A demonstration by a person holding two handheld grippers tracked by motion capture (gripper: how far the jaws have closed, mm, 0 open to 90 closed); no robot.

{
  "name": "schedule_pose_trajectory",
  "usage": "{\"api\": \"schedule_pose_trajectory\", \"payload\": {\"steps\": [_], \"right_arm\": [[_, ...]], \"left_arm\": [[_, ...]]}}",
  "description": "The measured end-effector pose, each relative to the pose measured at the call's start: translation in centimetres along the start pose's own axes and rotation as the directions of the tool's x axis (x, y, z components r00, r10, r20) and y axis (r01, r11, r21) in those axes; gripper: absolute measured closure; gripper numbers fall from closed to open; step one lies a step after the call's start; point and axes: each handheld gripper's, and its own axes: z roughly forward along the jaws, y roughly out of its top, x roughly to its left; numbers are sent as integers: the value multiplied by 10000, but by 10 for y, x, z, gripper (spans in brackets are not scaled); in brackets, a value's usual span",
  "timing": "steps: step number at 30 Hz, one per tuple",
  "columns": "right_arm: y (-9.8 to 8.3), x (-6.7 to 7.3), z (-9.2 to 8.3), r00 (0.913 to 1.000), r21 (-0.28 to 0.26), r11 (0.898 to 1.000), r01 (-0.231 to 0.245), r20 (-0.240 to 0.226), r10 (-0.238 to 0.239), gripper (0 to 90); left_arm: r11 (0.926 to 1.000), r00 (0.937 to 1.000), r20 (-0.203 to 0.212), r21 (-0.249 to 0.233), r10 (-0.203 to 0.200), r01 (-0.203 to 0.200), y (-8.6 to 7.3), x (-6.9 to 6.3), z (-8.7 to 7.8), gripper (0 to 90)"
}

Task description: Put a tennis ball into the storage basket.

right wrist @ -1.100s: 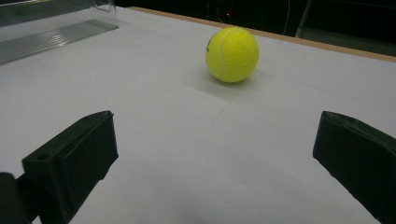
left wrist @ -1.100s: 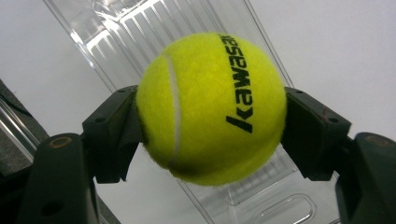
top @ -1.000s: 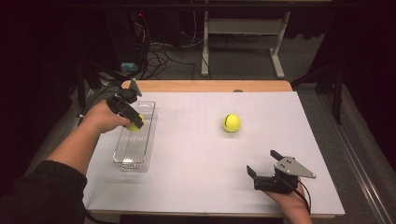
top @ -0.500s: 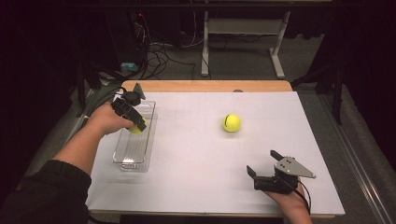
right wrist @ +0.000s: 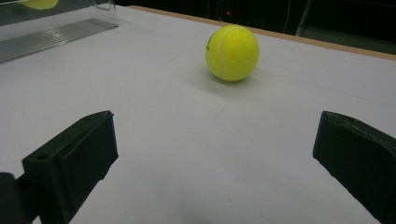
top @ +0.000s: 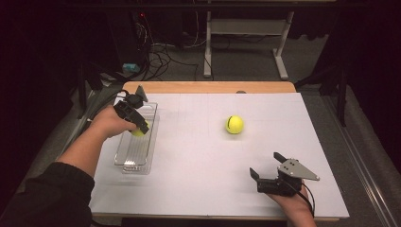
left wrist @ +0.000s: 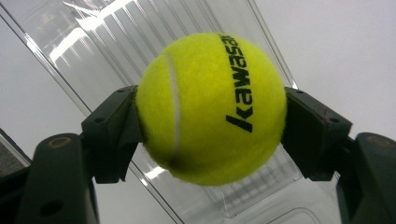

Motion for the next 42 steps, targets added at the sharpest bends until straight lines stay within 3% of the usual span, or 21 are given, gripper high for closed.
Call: {"api": "schedule_pose_trajectory", "payload": {"steps": [15, 16, 17, 19, 26, 42], "right_arm": [[0, 0, 0, 10000, 16, 10000, 9, 29, -9, 0], [0, 0, 0, 10000, -7, 10000, 8, 13, -8, 0], [0, 0, 0, 10000, -21, 10000, 8, 15, -8, 0], [0, 0, 0, 10000, -17, 10000, 6, 24, -6, 0], [0, 0, 0, 10000, -27, 10000, 12, 10, -12, 0], [0, 1, 0, 10000, 5, 10000, 24, 5, -24, 0]], "left_arm": [[10000, 10000, 88, -56, 29, -29, 0, 2, 0, 261], [9999, 9999, 120, -86, 82, -81, -1, 2, 0, 252], [9996, 9999, 142, -264, 91, -88, -1, 2, -1, 177], [9988, 9995, 271, -467, 160, -148, -1, 1, -5, 110], [9991, 9996, 269, -428, 28, -16, -1, 2, -7, 43], [9992, 9998, 160, -368, 134, -128, -3, -4, -10, 44]]}}
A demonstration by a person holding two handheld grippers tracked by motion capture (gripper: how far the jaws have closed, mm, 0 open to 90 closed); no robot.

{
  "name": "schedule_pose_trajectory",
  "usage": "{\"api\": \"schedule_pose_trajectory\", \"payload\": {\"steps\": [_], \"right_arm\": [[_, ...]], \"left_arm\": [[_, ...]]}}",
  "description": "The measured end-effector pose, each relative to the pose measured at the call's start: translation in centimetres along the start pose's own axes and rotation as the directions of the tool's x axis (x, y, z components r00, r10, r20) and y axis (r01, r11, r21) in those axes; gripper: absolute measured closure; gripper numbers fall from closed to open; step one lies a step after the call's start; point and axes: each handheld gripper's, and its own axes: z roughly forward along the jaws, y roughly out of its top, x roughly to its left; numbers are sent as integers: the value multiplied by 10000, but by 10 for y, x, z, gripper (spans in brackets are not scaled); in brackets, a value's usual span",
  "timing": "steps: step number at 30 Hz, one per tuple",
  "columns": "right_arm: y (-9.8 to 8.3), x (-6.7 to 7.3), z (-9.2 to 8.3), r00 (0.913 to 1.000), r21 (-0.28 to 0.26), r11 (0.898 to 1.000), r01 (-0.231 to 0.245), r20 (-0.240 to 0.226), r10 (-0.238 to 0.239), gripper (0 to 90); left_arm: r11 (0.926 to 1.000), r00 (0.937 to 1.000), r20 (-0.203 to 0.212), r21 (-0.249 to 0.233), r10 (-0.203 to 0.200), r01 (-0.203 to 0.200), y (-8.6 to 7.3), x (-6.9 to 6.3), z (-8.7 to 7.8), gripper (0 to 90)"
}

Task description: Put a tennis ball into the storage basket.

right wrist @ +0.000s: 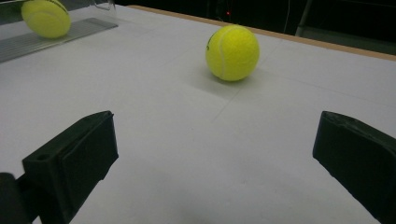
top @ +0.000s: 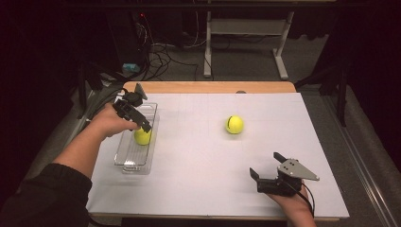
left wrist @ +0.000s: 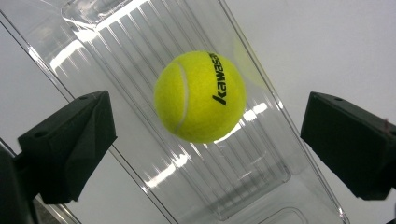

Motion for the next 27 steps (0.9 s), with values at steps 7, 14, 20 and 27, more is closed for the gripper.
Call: {"api": "schedule_pose_trajectory", "payload": {"steps": [7, 14, 20, 27], "right_arm": [[0, 0, 0, 10000, 14, 10000, -1, 21, 1, 0], [0, 1, 1, 10000, 70, 10000, 34, -13, -34, 0], [0, 1, 1, 10000, 55, 10000, 40, -15, -40, 0], [-1, 1, 2, 10000, 72, 10000, 44, -23, -43, 0]], "left_arm": [[10000, 10000, -75, -94, 30, -31, -1, -1, -2, 54], [9998, 9997, -126, -19, 190, -190, -1, -8, -3, 55], [9998, 9997, -135, -15, 199, -199, -1, -14, -5, 58], [9986, 9984, -202, -12, 523, -523, 3, -30, -4, 68]]}}
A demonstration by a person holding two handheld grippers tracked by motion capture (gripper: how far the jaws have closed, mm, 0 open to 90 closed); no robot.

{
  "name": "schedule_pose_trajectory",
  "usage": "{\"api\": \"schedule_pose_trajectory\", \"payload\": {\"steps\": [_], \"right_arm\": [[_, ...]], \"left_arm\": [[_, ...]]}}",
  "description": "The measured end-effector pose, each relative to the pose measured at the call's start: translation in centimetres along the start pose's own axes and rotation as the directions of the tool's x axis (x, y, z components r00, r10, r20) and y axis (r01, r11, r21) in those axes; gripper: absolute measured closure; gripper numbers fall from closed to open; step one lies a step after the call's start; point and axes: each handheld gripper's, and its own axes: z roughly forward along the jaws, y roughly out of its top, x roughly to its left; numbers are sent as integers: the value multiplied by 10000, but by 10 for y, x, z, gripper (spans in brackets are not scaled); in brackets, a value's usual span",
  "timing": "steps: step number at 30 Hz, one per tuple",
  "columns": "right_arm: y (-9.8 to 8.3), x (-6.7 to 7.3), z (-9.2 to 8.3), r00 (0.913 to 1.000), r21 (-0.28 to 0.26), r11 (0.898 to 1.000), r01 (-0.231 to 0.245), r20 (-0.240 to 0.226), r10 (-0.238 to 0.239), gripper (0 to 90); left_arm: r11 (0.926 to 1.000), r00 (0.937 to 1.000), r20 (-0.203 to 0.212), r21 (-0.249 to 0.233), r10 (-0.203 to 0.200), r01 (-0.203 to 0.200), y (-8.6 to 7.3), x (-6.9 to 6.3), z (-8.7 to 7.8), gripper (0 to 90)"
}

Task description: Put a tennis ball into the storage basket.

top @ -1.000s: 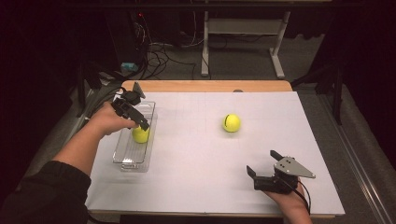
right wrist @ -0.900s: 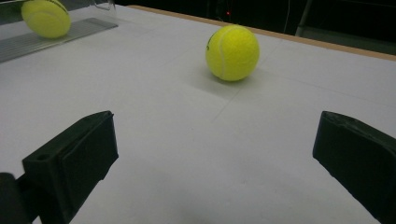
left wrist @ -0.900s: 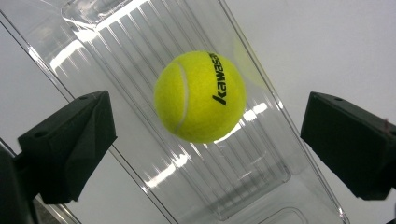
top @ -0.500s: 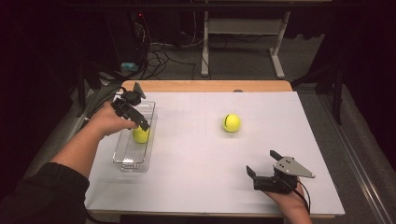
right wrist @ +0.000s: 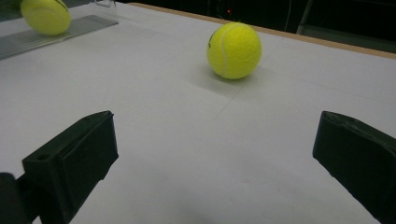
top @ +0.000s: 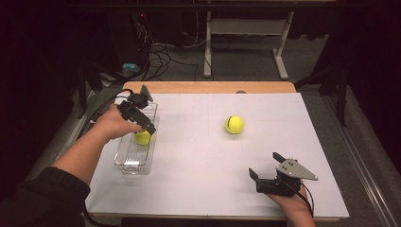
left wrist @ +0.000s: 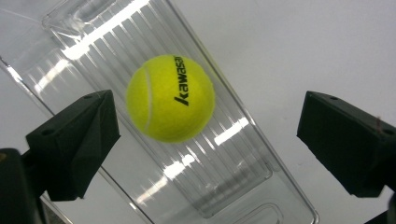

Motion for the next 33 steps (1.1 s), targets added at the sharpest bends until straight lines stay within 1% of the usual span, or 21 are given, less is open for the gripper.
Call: {"api": "schedule_pose_trajectory", "payload": {"steps": [5, 10, 12, 14, 18, 21, 23, 28, 29, 33], "right_arm": [[0, 0, 0, 10000, 6, 10000, 19, 9, -19, 0], [0, 0, 0, 10000, -20, 10000, 21, 0, -21, 0], [0, 0, 0, 10000, -36, 10000, 28, -2, -28, 0], [0, 0, -1, 10000, -23, 10000, 21, 9, -21, 0], [1, 1, -1, 10000, -58, 10000, 10, -14, -10, 0], [1, 1, 0, 10000, -68, 10000, 36, -17, -36, 0], [1, 1, 1, 10000, -19, 10000, 9, -16, -9, 0], [0, 0, 1, 10000, -38, 10000, -6, -43, 5, 0], [0, 0, 1, 10000, -33, 10000, -19, -54, 19, 0], [1, -1, -1, 9999, -121, 9998, -125, 17, 126, 0]], "left_arm": [[9999, 9999, 53, 20, 130, -130, 5, -11, 0, 71], [9991, 9991, 78, 41, 418, -418, 9, -24, 0, 72], [9985, 9985, 102, 86, 546, -547, 10, -30, 0, 72], [9977, 9976, 97, 24, 679, -679, 11, -36, 0, 72], [9965, 9965, 99, -14, 832, -831, 14, -50, 0, 77], [9946, 9946, 87, -34, 1036, -1036, 17, -63, 0, 80], [9937, 9929, 398, -68, 1117, -1115, 18, -70, 0, 86], [9880, 9875, 339, 63, 1540, -1543, 24, -92, 6, 83], [9868, 9861, 392, 37, 1615, -1618, 25, -96, 8, 78], [9824, 9818, 372, 61, 1863, -1867, 29, -110, 13, 54]]}}
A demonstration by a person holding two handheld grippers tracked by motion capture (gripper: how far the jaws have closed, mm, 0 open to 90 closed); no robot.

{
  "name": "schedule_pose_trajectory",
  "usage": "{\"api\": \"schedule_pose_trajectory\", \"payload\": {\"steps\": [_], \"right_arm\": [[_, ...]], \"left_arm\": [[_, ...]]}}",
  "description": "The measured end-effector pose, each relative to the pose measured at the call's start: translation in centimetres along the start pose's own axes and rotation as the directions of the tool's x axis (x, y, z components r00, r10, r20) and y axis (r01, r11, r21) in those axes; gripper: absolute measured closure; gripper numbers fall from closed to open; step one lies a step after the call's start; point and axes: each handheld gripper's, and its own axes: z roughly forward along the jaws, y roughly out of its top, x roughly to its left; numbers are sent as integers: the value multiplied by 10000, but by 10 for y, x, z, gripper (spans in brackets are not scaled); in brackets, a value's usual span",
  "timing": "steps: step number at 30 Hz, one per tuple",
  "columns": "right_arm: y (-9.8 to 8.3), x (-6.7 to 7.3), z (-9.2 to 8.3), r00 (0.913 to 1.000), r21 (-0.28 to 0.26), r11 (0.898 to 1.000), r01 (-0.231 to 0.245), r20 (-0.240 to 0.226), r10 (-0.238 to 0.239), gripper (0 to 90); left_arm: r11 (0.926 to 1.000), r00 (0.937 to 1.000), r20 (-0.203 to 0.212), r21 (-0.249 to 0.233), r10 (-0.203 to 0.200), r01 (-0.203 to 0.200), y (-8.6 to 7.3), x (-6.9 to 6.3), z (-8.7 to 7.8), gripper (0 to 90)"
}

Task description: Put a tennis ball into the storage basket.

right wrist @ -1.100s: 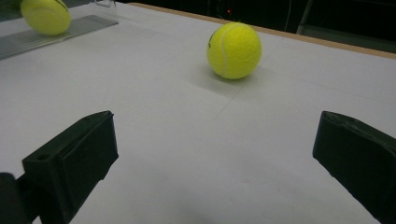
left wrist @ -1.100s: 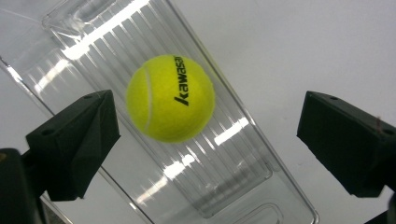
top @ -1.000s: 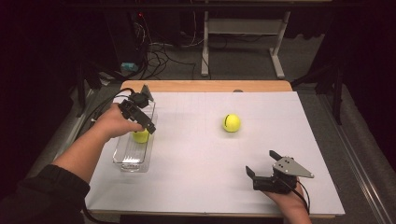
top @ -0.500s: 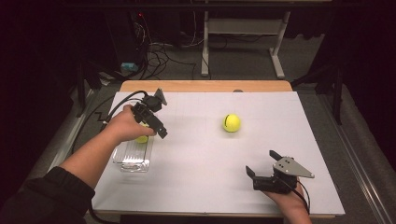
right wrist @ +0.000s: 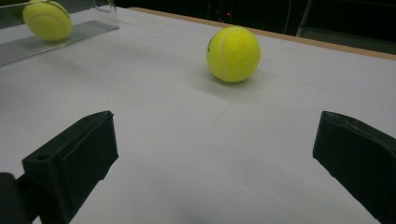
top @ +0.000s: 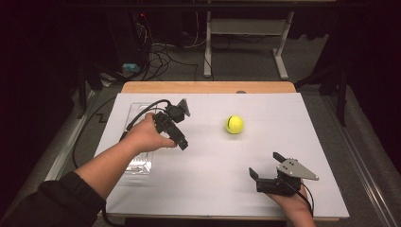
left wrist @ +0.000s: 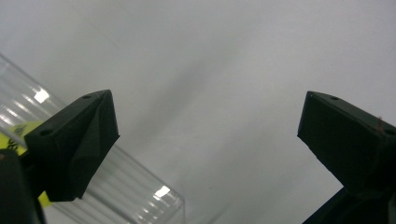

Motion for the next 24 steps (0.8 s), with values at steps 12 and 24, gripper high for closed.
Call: {"api": "schedule_pose_trajectory", "payload": {"steps": [12, 24], "right_arm": [[-1, -2, 1, 10000, 78, 10000, -35, 28, 35, 0], [-4, 0, 1, 10000, 127, 9999, -28, 34, 28, 0]], "left_arm": [[9995, 9998, 64, -249, 178, -176, 1, -16, 25, 23], [9996, 9996, 107, -85, 259, -258, -9, -20, 36, 26]]}}
